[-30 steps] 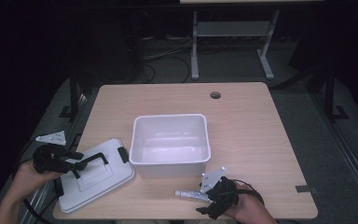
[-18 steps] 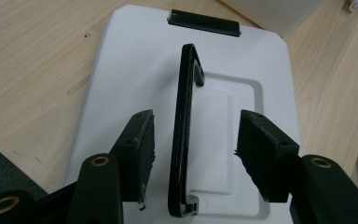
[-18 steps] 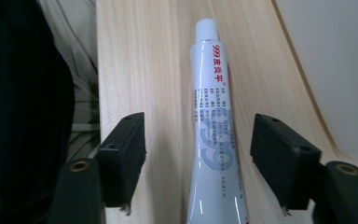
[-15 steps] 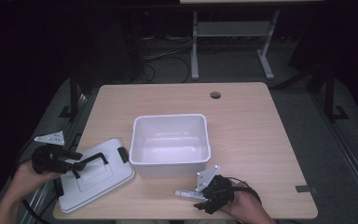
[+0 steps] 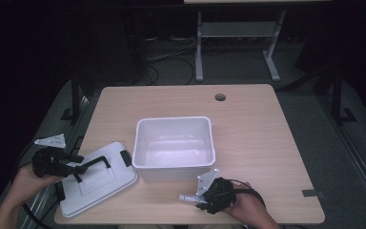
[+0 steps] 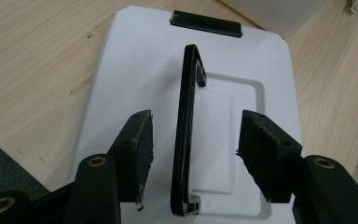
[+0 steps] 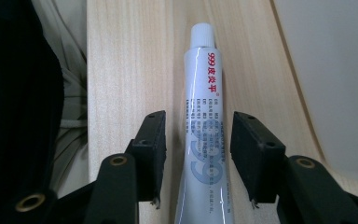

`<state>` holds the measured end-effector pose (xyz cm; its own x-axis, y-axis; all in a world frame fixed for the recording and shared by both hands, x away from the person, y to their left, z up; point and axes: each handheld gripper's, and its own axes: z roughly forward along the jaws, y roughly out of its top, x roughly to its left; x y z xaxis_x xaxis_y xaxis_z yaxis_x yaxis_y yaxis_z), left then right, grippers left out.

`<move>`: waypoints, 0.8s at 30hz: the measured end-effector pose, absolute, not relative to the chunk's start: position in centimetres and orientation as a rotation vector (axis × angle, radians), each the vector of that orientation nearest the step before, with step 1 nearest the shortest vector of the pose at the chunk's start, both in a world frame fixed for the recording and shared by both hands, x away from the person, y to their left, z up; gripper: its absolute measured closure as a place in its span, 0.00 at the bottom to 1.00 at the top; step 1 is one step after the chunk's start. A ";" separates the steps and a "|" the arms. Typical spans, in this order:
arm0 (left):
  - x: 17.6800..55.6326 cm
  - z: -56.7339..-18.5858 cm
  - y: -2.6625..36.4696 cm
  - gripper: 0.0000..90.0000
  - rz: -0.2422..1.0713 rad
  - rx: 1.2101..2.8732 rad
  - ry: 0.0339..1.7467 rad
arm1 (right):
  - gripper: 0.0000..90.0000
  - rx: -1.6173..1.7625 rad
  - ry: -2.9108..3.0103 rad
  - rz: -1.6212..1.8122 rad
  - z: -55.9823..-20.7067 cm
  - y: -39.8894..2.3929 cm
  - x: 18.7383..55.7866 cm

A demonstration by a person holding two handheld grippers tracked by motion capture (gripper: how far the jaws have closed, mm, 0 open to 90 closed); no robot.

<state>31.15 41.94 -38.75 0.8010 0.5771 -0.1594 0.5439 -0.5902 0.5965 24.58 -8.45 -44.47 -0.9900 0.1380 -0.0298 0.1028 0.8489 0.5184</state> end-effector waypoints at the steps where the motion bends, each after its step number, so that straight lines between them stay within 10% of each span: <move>1: 31.2 -38.8 42.0 0.49 0.067 2.334 0.824 | 0.63 0.189 2.960 0.817 -44.5 -8.4 24.6; 24: 31.0 -39.0 42.3 0.45 0.071 2.333 0.841 | 0.77 0.131 2.952 0.780 -44.8 -8.0 24.7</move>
